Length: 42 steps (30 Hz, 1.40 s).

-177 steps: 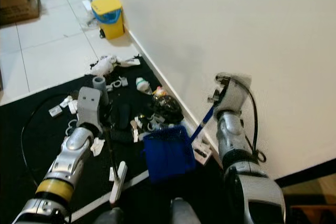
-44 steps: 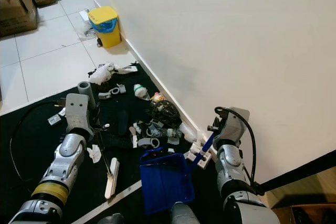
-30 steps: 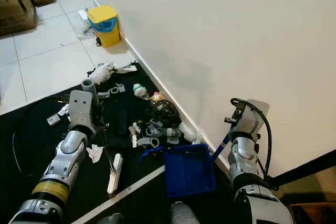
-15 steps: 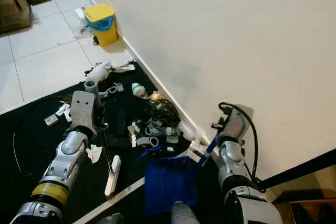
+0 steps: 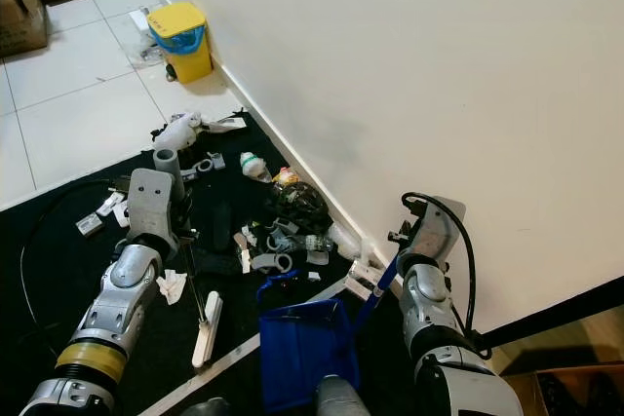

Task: Sweep floor

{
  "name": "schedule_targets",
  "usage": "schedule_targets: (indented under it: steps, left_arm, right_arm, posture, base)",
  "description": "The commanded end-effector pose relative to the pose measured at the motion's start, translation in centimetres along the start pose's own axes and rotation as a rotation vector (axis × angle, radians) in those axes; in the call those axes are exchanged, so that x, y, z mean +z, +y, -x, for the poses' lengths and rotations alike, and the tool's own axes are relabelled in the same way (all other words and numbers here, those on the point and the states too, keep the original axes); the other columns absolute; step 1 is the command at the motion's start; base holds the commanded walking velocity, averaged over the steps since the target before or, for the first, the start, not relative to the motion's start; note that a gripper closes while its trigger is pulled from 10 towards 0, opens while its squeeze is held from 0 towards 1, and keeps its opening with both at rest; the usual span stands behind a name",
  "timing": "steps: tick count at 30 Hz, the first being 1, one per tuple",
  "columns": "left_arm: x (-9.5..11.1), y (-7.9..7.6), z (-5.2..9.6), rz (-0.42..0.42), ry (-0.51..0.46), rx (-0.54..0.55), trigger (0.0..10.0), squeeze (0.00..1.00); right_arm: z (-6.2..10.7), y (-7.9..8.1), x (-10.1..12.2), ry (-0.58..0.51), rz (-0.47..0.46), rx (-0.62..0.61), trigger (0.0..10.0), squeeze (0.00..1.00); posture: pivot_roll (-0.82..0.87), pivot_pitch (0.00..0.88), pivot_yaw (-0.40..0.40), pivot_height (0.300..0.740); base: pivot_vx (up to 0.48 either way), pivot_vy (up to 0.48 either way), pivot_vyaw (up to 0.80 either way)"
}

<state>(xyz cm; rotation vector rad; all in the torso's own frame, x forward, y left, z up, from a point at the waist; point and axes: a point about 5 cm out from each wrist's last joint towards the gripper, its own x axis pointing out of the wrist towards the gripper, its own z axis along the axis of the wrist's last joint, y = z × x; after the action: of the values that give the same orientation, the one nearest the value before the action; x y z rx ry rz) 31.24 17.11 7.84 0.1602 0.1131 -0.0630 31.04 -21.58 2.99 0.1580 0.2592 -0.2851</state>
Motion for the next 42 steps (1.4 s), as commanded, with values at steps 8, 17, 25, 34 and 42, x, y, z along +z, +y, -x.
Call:
schedule_targets:
  steps: [8, 17, 25, 34, 42]
  left_arm:
    - [-0.24, 0.47, 0.11, -0.005, 0.029, 0.009, 10.0, 0.0]
    - [-0.28, 0.62, 0.27, -0.004, 0.032, 0.012, 10.0, 0.0]
    - [-0.4, 0.42, 0.42, -0.001, 0.037, 0.01, 10.0, 0.0]
    - [-0.43, 0.29, 0.69, 0.002, 0.029, -0.003, 10.0, 0.0]
    - [-0.17, 0.82, 0.41, -0.005, 0.035, 0.011, 10.0, 0.0]
  right_arm:
    - [0.13, 0.08, -0.39, 0.018, -0.044, -0.006, 10.0, 0.0]
    - [0.11, 0.16, -0.35, 0.018, -0.057, -0.003, 10.0, 0.0]
    - [0.12, 0.15, -0.43, 0.025, -0.059, 0.003, 10.0, 0.0]
    - [0.3, 0.3, -0.88, 0.043, -0.056, 0.038, 10.0, 0.0]
    - [0.34, 0.76, -1.0, 0.05, -0.068, 0.066, 10.0, 0.0]
  posture:
    - [0.04, 0.11, 0.002, 0.74]
    - [0.04, 0.116, 0.0, 0.74]
    - [0.04, 0.12, -0.004, 0.74]
    - [0.04, 0.094, -0.004, 0.74]
    - [0.05, 0.106, -0.008, 0.74]
  base:
    - [0.0, 0.0, -0.13]
    - [0.0, 0.0, -0.77]
    - [0.0, 0.0, -0.8]
    - [0.0, 0.0, -0.27]
    - [0.0, 0.0, 0.0]
